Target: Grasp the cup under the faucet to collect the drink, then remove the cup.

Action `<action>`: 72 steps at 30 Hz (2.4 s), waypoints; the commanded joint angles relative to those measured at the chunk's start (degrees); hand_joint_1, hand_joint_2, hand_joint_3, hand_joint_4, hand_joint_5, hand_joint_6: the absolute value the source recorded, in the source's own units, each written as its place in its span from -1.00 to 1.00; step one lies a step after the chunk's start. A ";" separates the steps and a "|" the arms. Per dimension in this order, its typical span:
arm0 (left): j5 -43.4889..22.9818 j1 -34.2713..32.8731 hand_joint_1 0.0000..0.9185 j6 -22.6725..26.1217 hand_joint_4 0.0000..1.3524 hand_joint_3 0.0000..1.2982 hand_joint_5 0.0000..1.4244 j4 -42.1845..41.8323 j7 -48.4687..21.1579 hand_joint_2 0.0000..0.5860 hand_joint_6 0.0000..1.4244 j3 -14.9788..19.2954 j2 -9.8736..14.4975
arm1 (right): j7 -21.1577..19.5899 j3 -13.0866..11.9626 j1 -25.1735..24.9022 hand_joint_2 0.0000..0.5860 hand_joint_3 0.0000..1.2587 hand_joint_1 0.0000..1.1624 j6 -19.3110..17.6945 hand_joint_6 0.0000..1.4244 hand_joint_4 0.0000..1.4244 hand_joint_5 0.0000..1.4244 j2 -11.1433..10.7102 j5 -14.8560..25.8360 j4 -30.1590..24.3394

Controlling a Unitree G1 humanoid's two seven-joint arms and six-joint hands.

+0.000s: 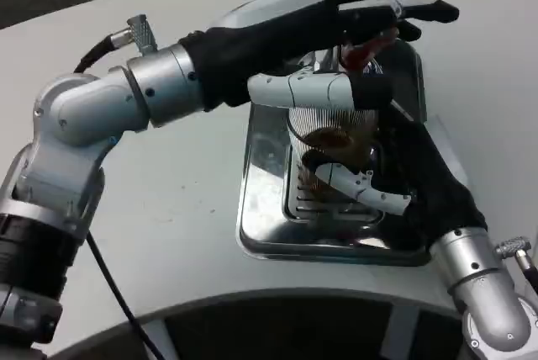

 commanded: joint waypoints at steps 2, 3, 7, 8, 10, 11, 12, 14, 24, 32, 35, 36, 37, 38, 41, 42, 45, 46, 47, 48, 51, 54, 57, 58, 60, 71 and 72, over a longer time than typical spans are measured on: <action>2.61 2.87 -1.00 0.95 -0.91 -0.80 -0.83 0.53 -2.42 -0.91 -0.85 -2.23 0.98 | -2.27 0.65 1.05 -0.20 -0.66 0.32 -1.92 -0.91 -0.69 -0.64 1.72 -0.71 0.29; 2.60 2.90 -1.00 0.95 -0.91 -0.80 -0.83 0.54 -2.42 -0.91 -0.85 -2.25 1.00 | -2.77 0.73 1.08 -0.20 -0.65 0.32 -2.03 -0.90 -0.67 -0.63 2.01 -0.89 0.37; 2.63 3.14 -1.00 1.01 -0.90 -0.80 -0.83 0.49 -2.47 -0.91 -0.85 -2.37 1.15 | -4.26 1.24 1.31 -0.20 -0.61 0.33 -2.68 -0.89 -0.65 -0.60 2.82 -1.23 1.01; 2.66 3.19 -1.00 1.05 -0.90 -0.80 -0.83 0.44 -2.46 -0.91 -0.85 -2.41 1.20 | -4.54 1.37 1.36 -0.20 -0.61 0.33 -2.95 -0.88 -0.64 -0.60 2.98 -1.28 1.25; 2.64 3.27 -1.00 1.11 -0.90 -0.80 -0.83 0.35 -2.45 -0.91 -0.85 -2.45 1.28 | -4.92 1.51 1.41 -0.20 -0.58 0.33 -3.42 -0.86 -0.62 -0.58 3.25 -1.41 1.62; 2.61 3.29 -1.00 1.09 -0.90 -0.80 -0.83 0.34 -2.44 -0.91 -0.85 -2.45 1.32 | -5.30 1.58 1.49 -0.20 -0.56 0.33 -3.75 -0.85 -0.60 -0.57 3.56 -1.51 1.87; 2.57 3.31 -1.00 1.06 -0.90 -0.80 -0.83 0.33 -2.40 -0.91 -0.85 -2.43 1.34 | -5.67 1.63 1.55 -0.20 -0.55 0.33 -4.05 -0.84 -0.58 -0.55 3.84 -1.64 2.12; 2.53 3.39 -1.00 1.11 -0.90 -0.80 -0.83 0.20 -2.31 -0.91 -0.85 -2.42 1.37 | -6.22 1.68 1.63 -0.20 -0.53 0.33 -4.49 -0.83 -0.56 -0.53 4.22 -1.86 2.46; 2.36 4.12 -1.00 1.44 -0.88 -0.79 -0.82 -0.72 -1.97 -0.91 -0.84 -2.34 1.48 | -10.44 1.57 2.71 -0.19 -0.43 0.35 -5.91 -0.72 -0.45 -0.41 5.58 -3.61 2.34; 1.66 4.97 -1.00 1.46 -0.86 -0.79 -0.81 -1.97 -1.51 -0.91 -0.83 -1.83 1.51 | -13.36 1.83 3.49 -0.15 -0.37 0.36 -6.55 -0.61 -0.34 -0.27 6.70 -5.17 2.14; 0.78 5.41 -1.00 0.74 -0.87 -0.80 -0.80 -2.51 -0.58 -0.91 -0.83 -0.79 1.27 | -14.05 2.03 3.71 -0.15 -0.36 0.37 -6.55 -0.60 -0.31 -0.25 6.95 -5.62 2.02; 0.41 5.60 -1.00 0.41 -0.89 -0.81 -0.79 -2.72 -0.16 -0.91 -0.82 -0.28 1.11 | -14.17 2.09 3.76 -0.15 -0.35 0.37 -6.56 -0.60 -0.31 -0.25 6.97 -5.68 2.01; -0.15 5.86 -1.00 -0.15 -0.89 -0.83 -0.78 -2.94 0.45 -0.91 -0.81 0.42 0.85 | -14.27 2.14 3.80 -0.15 -0.35 0.37 -6.57 -0.60 -0.30 -0.24 6.97 -5.72 2.00; -0.51 6.03 -1.00 -0.52 -0.90 -0.83 -0.78 -3.10 0.85 -0.91 -0.79 0.88 0.68 | -14.34 2.18 3.85 -0.13 -0.34 0.37 -6.56 -0.58 -0.30 -0.22 6.97 -5.77 1.98; -1.67 6.56 -1.00 -1.78 -0.91 -0.85 -0.77 -3.78 2.50 -0.90 -0.78 2.58 0.03 | -14.41 2.24 4.06 -0.12 -0.34 0.37 -6.53 -0.57 -0.30 -0.22 6.92 -5.84 1.86; -2.20 6.73 -1.00 -2.38 -0.91 -0.85 -0.77 -4.09 3.39 -0.90 -0.77 3.35 -0.32 | -14.40 2.24 4.17 -0.12 -0.34 0.36 -6.52 -0.57 -0.30 -0.22 6.86 -5.85 1.76; -3.04 6.87 -1.00 -3.62 -0.88 -0.84 -0.75 -4.46 4.99 -0.88 -0.75 4.90 -1.18 | -14.37 2.21 4.38 -0.12 -0.33 0.36 -6.46 -0.57 -0.29 -0.22 6.74 -5.86 1.52; -3.25 6.89 -1.00 -3.92 -0.88 -0.83 -0.74 -4.53 5.29 -0.87 -0.73 5.33 -1.45 | -14.35 2.19 4.40 -0.11 -0.33 0.36 -6.47 -0.57 -0.29 -0.22 6.71 -5.84 1.46; -3.47 6.94 -1.00 -4.22 -0.87 -0.82 -0.73 -4.70 5.66 -0.87 -0.73 5.77 -1.68 | -14.34 2.17 4.42 -0.11 -0.33 0.36 -6.48 -0.57 -0.29 -0.22 6.70 -5.84 1.42; -3.59 6.99 -1.00 -4.41 -0.86 -0.82 -0.73 -4.83 5.91 -0.86 -0.72 6.07 -1.84 | -14.29 2.15 4.43 -0.11 -0.32 0.36 -6.47 -0.56 -0.29 -0.22 6.68 -5.80 1.38; -4.17 7.06 -1.00 -4.74 -0.82 -0.79 -0.70 -5.53 6.52 -0.86 -0.69 7.15 -2.42 | -14.20 2.07 4.42 -0.11 -0.32 0.36 -6.52 -0.56 -0.29 -0.22 6.65 -5.72 1.39; -4.72 6.98 -1.00 -4.93 -0.78 -0.78 -0.66 -6.18 6.87 -0.86 -0.65 8.05 -2.90 | -14.25 2.01 4.38 -0.11 -0.31 0.36 -6.53 -0.56 -0.28 -0.22 6.66 -5.70 1.44; -5.30 6.88 -1.00 -4.94 -0.77 -0.76 -0.64 -6.66 7.08 -0.86 -0.63 8.51 -3.15 | -14.31 2.01 4.42 -0.11 -0.30 0.36 -6.57 -0.56 -0.28 -0.20 6.64 -5.65 1.40; -5.52 6.85 -1.00 -4.92 -0.76 -0.76 -0.64 -6.92 7.09 -0.86 -0.63 8.64 -3.20 | -14.33 2.02 4.44 -0.11 -0.30 0.36 -6.58 -0.56 -0.28 -0.20 6.63 -5.67 1.37; -5.67 6.85 -1.00 -4.81 -0.76 -0.75 -0.63 -7.41 7.06 -0.84 -0.61 8.88 -3.30 | -14.36 2.02 4.48 -0.11 -0.29 0.36 -6.56 -0.54 -0.28 -0.19 6.64 -5.67 1.33; -6.07 7.56 -1.00 -3.56 -0.72 -0.73 -0.61 -10.23 6.93 -0.82 -0.60 9.51 -3.06 | -14.57 2.12 5.36 -0.08 -0.27 0.37 -6.74 -0.53 -0.26 -0.18 6.70 -5.79 0.37; -6.23 7.65 -1.00 -3.42 -0.71 -0.72 -0.60 -10.64 6.98 -0.82 -0.60 9.62 -3.06 | -14.62 2.12 5.45 -0.08 -0.27 0.37 -6.72 -0.53 -0.26 -0.17 6.74 -5.81 0.21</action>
